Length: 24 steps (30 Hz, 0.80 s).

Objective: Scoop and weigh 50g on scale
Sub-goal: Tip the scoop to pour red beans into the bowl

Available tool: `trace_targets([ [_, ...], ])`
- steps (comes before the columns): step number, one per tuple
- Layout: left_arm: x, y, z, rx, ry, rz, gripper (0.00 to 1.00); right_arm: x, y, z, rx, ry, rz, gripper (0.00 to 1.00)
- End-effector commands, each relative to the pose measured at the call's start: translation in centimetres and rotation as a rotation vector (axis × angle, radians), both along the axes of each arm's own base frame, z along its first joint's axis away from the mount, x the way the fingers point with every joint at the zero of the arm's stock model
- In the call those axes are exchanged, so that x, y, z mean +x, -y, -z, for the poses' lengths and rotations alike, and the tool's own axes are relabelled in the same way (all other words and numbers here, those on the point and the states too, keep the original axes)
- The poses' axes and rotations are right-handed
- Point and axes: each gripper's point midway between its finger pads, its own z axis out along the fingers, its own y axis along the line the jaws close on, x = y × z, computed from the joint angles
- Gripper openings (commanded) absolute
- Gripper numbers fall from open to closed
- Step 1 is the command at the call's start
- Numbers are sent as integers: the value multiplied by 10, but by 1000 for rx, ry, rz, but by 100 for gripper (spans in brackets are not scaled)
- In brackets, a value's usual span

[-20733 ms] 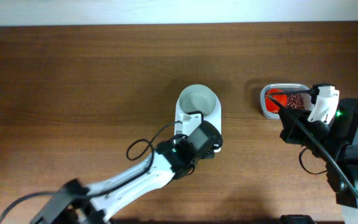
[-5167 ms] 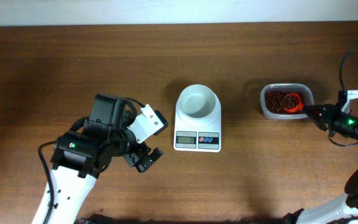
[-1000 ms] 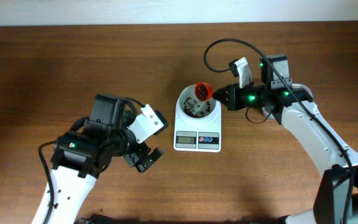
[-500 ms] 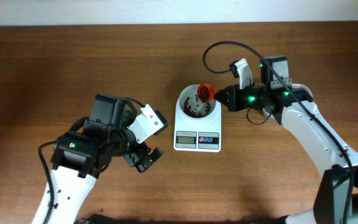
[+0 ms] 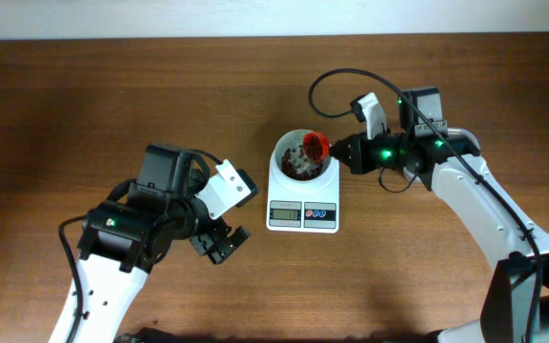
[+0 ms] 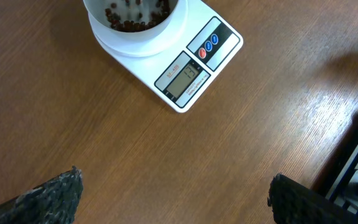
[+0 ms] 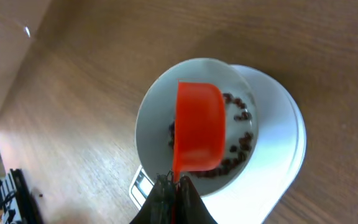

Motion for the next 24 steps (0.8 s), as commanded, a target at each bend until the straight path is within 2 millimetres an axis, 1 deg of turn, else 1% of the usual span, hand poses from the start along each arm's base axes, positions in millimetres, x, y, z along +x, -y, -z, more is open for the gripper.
trace_targets([
  [1, -1, 2, -1, -8, 3, 20, 99, 3, -3, -9, -7, 35, -1, 4],
  [2, -1, 2, -1, -8, 3, 20, 99, 2, -3, -9, -5, 28, -1, 4],
  [3, -1, 2, -1, -9, 4, 20, 99, -1, -8, -14, 24, 45, -44, 4],
  [4, -1, 2, -1, -8, 3, 20, 99, -1, -9, -15, 28, 55, -52, 4],
  [6, -1, 2, -1, -8, 3, 20, 99, 1, -6, -13, 11, 51, -33, 4],
  [8, -1, 2, -1, -8, 3, 20, 99, -3, -13, -19, 50, 66, -76, 4],
  [10, -1, 2, -1, -8, 3, 20, 99, 3, -4, -10, 1, 34, -4, 4],
  [11, -1, 2, -1, -8, 3, 20, 99, 2, -5, -11, 6, 30, -10, 4],
  [12, -1, 2, -1, -8, 3, 20, 99, -3, -11, -16, 37, 61, -71, 4],
  [13, -1, 2, -1, -8, 3, 20, 99, -2, -11, -16, 35, 65, -71, 4],
  [15, -1, 2, -1, -8, 3, 20, 99, 5, 4, -3, -41, 10, 44, 4],
  [16, -1, 2, -1, -8, 3, 20, 99, 3, 2, -3, -38, 8, 27, 4],
  [17, -1, 2, -1, -8, 3, 20, 99, -4, -7, -10, 8, 37, -51, 4],
  [18, -1, 2, -1, -8, 3, 20, 99, -6, -12, -16, 39, 62, -89, 4],
  [20, -1, 2, -1, -8, 3, 20, 99, 2, -2, -7, -11, 16, 7, 4],
  [22, -1, 2, -1, -8, 3, 20, 99, -4, -10, -14, 30, 39, -55, 4],
  [24, -1, 2, -1, -8, 3, 20, 99, 1, -5, -10, 9, 21, -7, 4],
])
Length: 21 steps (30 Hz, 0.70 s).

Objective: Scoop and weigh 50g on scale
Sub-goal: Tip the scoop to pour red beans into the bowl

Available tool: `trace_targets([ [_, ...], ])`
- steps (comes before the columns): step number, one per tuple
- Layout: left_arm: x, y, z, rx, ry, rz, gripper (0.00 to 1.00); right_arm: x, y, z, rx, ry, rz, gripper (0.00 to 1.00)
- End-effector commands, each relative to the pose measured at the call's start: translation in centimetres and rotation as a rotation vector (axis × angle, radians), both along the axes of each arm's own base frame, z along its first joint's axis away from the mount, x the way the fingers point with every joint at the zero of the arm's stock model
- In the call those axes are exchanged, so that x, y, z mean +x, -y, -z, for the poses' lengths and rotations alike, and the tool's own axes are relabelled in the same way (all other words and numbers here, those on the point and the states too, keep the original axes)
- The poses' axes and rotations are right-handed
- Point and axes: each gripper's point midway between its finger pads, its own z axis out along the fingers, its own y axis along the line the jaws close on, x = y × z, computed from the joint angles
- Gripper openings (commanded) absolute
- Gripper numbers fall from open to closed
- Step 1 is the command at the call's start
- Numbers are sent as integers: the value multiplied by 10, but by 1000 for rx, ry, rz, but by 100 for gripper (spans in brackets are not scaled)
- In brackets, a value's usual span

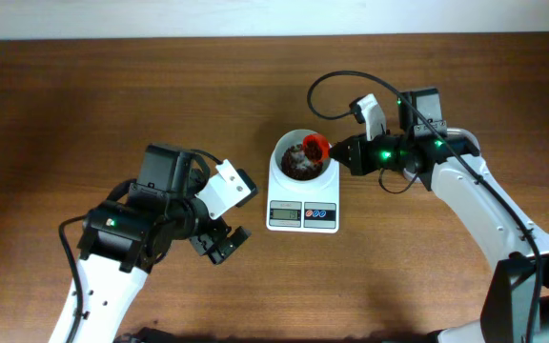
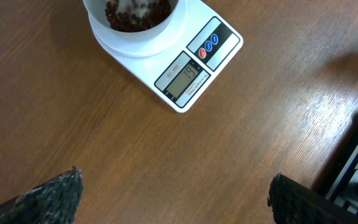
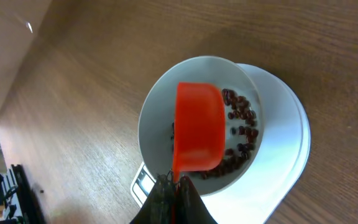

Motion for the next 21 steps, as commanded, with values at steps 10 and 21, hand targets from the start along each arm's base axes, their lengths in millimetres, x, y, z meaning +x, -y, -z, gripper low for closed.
trace_targets([
  [10, -1, 2, -1, -8, 3, 20, 99, 5, -3, -10, 8, 14, 22, 4],
  [21, -1, 2, -1, -9, 4, 20, 99, -2, -9, -15, 45, 25, -35, 4],
])
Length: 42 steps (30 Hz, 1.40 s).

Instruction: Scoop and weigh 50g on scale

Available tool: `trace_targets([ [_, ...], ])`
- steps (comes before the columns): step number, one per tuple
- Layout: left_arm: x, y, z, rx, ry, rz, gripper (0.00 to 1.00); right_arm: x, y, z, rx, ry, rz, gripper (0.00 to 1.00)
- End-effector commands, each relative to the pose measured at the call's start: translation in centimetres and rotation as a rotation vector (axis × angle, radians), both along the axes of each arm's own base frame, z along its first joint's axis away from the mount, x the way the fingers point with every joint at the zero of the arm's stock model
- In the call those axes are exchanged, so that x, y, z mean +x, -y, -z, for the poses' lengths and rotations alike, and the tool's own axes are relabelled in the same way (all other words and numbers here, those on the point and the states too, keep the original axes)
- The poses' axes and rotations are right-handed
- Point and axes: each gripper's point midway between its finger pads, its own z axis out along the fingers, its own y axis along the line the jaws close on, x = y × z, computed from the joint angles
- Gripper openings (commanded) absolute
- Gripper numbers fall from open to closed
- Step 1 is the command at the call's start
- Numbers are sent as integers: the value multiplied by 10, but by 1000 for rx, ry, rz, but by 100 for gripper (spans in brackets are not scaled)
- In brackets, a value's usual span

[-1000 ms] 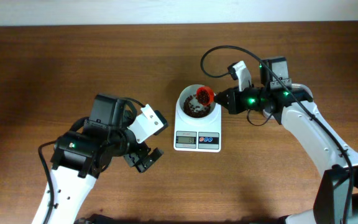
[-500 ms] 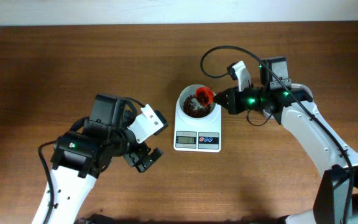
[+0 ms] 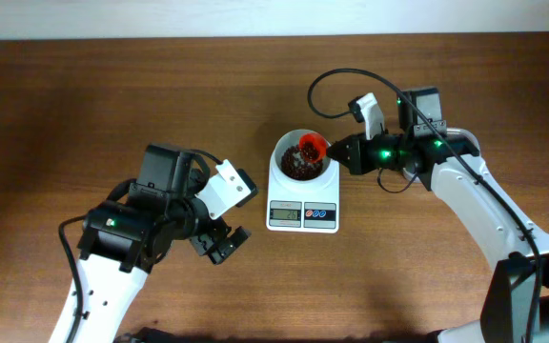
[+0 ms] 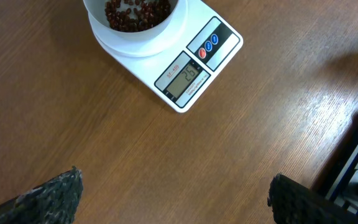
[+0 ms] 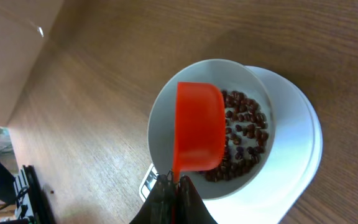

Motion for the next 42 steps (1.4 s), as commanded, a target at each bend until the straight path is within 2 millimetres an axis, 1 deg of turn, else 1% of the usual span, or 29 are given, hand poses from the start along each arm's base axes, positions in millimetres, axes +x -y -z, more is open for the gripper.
trace_targets([
  [1, -1, 2, -1, -9, 3, 20, 99, 0, -6, -12, 15, 43, -31, 4],
  [3, -1, 2, -1, -9, 3, 20, 99, 0, -5, -12, 16, 32, -21, 4],
  [5, -1, 2, -1, -9, 3, 20, 99, -3, -10, -16, 40, 56, -65, 4],
  [8, -1, 2, -1, -9, 4, 20, 99, 1, -4, -11, 8, 34, -16, 4],
  [11, -1, 2, -1, -9, 3, 20, 99, -3, -9, -16, 27, 86, -85, 4],
  [15, -1, 2, -1, -9, 3, 20, 99, -3, -11, -17, 27, 87, -87, 4],
  [17, -1, 2, -1, -9, 3, 20, 99, 1, -9, -9, -42, 96, -56, 4],
  [18, -1, 2, -1, -9, 3, 20, 99, 1, -12, -6, -70, 104, -58, 4],
  [19, -1, 2, -1, -9, 3, 20, 99, -4, -19, -10, -51, 123, -101, 4],
  [20, -1, 2, -1, -9, 3, 20, 99, -15, -31, -18, -1, 172, -203, 4],
  [21, -1, 2, -1, -9, 3, 20, 99, -16, -34, -20, 3, 199, -229, 4],
  [22, -1, 2, -1, -9, 3, 20, 99, -12, -31, -17, -21, 192, -203, 4],
  [24, -1, 2, -1, -9, 3, 20, 99, 3, -13, -3, -129, 149, -66, 4],
  [25, -1, 2, -1, -9, 3, 20, 99, 5, -10, -1, -143, 149, -55, 4],
  [42, -1, 2, -1, -9, 3, 20, 99, 6, -13, -4, -133, 166, -63, 4],
])
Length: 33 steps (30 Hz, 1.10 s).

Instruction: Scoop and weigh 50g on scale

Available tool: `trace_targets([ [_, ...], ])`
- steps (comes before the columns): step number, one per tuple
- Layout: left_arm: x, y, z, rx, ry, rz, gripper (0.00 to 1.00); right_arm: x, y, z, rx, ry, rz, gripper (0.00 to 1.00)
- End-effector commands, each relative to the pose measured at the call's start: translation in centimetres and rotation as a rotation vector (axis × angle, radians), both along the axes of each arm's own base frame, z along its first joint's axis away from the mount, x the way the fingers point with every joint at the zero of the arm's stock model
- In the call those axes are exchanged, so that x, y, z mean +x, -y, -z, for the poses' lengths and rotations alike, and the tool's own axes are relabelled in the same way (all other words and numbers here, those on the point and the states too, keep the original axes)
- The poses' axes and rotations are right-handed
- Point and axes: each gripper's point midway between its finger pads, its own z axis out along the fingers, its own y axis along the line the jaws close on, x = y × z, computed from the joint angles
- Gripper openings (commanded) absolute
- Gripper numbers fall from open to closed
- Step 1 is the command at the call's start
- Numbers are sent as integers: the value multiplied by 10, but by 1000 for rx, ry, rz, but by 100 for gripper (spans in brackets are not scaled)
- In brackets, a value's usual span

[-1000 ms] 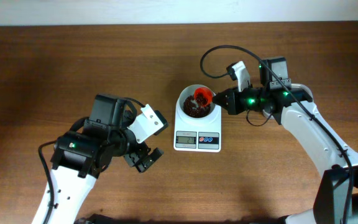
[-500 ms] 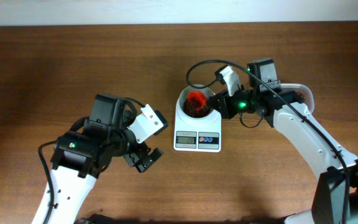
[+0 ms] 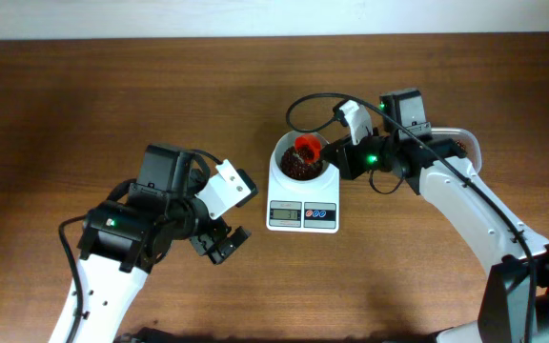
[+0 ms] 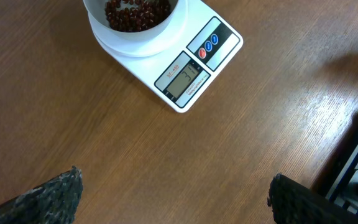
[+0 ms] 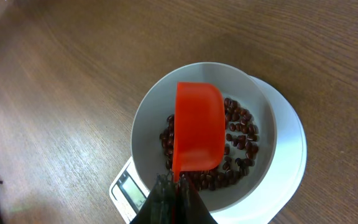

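Observation:
A white scale (image 3: 303,195) stands mid-table with a white bowl (image 3: 297,158) of dark red beans (image 4: 137,12) on it. Its display (image 4: 184,79) reads about 31. My right gripper (image 5: 174,182) is shut on the handle of an orange scoop (image 5: 197,127), held overturned above the bowl in the right wrist view. In the overhead view the scoop (image 3: 306,146) hangs over the bowl's far right side. My left gripper (image 4: 173,190) stands open above bare table, in front and left of the scale, holding nothing.
A container (image 3: 451,143) partly shows behind my right arm at the back right. My left arm (image 3: 151,224) occupies the front left. The table's far edge meets a white wall at the top of the overhead view.
The scale display has gone from about 25 to about 31. My right arm has shifted left, and the scoop sits slightly further over the bowl. The left arm has not moved.
The orange scoop was overturned over the bowl with few beans inside and the display near 13. Then it read about 19, then about 25, with more beans in the bowl each time. Now it reads about 31. My left gripper stayed open and still throughout.

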Motion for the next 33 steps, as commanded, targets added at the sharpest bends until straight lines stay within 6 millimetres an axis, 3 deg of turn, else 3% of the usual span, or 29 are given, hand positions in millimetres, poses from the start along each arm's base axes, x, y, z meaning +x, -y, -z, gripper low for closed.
trace_targets([
  [1, -1, 2, -1, -8, 3, 20, 99, 5, 0, -13, 3, 38, 3, 4],
  [13, -1, 2, -1, -8, 3, 20, 99, 4, -2, -14, 11, 37, -4, 4],
  [16, -1, 2, -1, -9, 4, 20, 99, -11, -15, -25, 78, 72, -135, 4],
  [20, -1, 2, -1, -8, 3, 20, 99, 3, 6, -7, -68, 79, -29, 4],
  [24, -1, 2, -1, -8, 3, 20, 99, 0, 3, -11, -45, 81, -50, 4],
  [26, -1, 2, -1, -8, 3, 20, 99, 10, 14, -5, -111, 94, 11, 4],
  [30, -1, 2, -1, -8, 3, 20, 99, 0, -3, -18, -15, 116, -90, 4],
  [32, -1, 2, -1, -8, 3, 20, 99, 14, 19, -4, -135, 101, 43, 4],
  [33, -1, 2, -1, -8, 3, 20, 99, 13, 19, -3, -137, 95, 42, 4],
])
